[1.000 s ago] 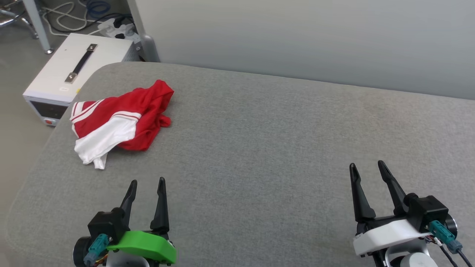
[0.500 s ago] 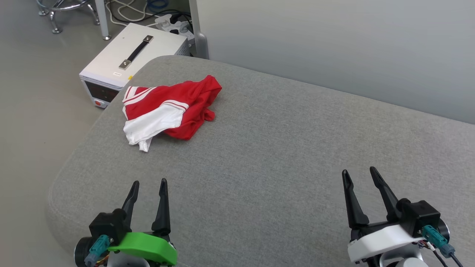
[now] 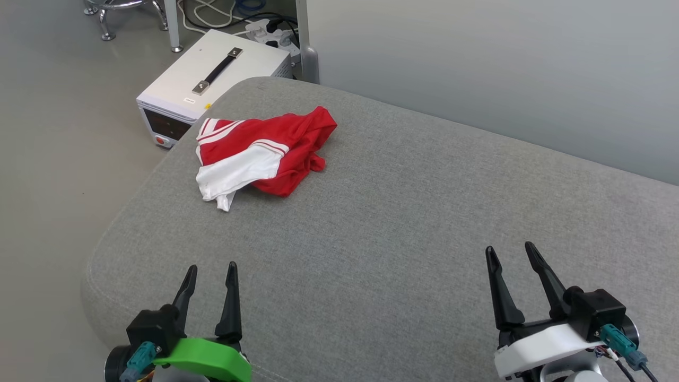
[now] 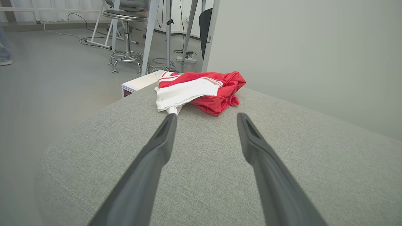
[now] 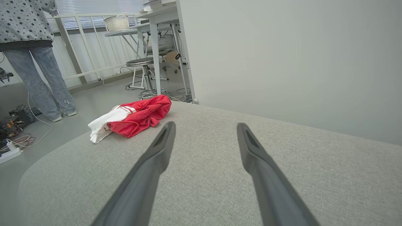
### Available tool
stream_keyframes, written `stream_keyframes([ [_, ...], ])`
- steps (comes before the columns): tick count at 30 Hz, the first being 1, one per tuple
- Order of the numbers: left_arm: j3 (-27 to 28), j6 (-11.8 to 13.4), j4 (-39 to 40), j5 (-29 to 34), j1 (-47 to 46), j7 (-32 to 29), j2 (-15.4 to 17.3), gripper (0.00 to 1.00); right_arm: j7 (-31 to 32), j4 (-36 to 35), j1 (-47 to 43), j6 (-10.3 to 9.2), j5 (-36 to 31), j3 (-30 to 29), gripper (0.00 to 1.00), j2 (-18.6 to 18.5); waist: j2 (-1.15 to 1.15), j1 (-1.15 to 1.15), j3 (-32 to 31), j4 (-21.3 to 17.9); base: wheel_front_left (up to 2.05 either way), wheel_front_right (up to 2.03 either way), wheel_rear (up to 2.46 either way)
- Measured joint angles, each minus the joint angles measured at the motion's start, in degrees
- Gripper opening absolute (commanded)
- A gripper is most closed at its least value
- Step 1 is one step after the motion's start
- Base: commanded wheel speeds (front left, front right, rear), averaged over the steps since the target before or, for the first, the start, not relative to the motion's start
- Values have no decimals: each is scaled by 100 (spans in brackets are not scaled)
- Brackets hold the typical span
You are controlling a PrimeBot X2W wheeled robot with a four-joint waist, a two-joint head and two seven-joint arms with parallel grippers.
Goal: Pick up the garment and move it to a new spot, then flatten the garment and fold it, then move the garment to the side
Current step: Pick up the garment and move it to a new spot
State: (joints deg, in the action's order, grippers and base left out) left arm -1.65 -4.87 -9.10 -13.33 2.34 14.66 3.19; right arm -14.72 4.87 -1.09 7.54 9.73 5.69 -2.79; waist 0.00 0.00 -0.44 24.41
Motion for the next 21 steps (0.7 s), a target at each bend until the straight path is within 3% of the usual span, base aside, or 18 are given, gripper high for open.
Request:
stream_keyframes([
  [8,31,-73,-235,59,-155,0,0,100,-1,-124,54,0,-159,-1,100,1,0,0,320,-139,0,0,0],
  [13,12,-186,-945,85,-1001,-2,244,100,-1,-265,294,0,-420,-55,100,3,0,0,675,-274,0,0,0],
  [14,-168,-223,-1468,-141,-1856,-298,649,100,-1,-404,421,0,-583,-76,100,4,0,0,963,-384,0,0,0],
  [21,-1335,-246,-1906,-1504,-3660,-1903,1861,100,-1,-577,711,0,-847,-74,100,8,0,0,1642,-658,0,0,0],
])
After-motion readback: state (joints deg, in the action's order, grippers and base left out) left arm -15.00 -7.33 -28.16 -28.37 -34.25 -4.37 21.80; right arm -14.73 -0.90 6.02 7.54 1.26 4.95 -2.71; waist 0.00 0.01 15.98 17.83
